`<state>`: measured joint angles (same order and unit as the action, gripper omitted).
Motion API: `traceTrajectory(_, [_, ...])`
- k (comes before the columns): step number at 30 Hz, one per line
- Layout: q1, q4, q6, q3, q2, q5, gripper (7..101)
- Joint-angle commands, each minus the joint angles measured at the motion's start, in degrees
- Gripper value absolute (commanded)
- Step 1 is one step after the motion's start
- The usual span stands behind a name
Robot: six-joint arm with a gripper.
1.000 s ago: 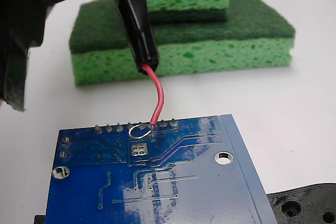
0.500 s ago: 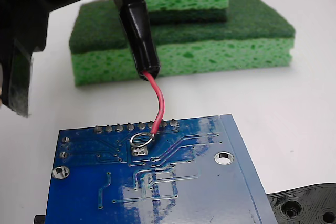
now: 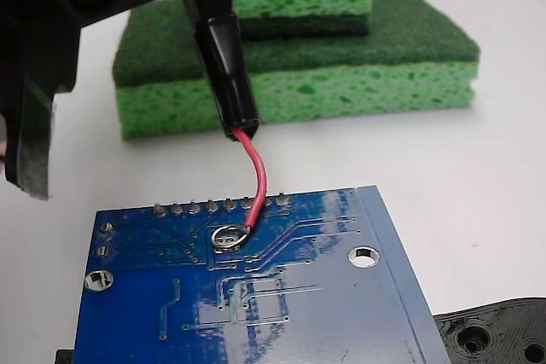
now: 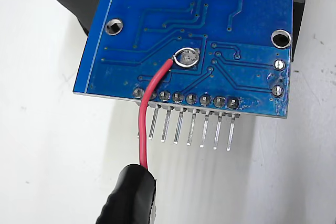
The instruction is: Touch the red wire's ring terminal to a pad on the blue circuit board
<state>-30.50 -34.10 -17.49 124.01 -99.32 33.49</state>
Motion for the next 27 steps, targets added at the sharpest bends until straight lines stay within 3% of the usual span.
traceTrajectory(1, [0.0, 0.09, 0.0, -0.62, -0.18, -0.18, 100.3])
traceTrajectory(16, [1.14, -1.67, 0.62, -1.23, -2.81, -1.23, 100.3])
traceTrajectory(27, [9.23, -2.46, 6.86, 4.66, -16.96, -14.06, 100.3])
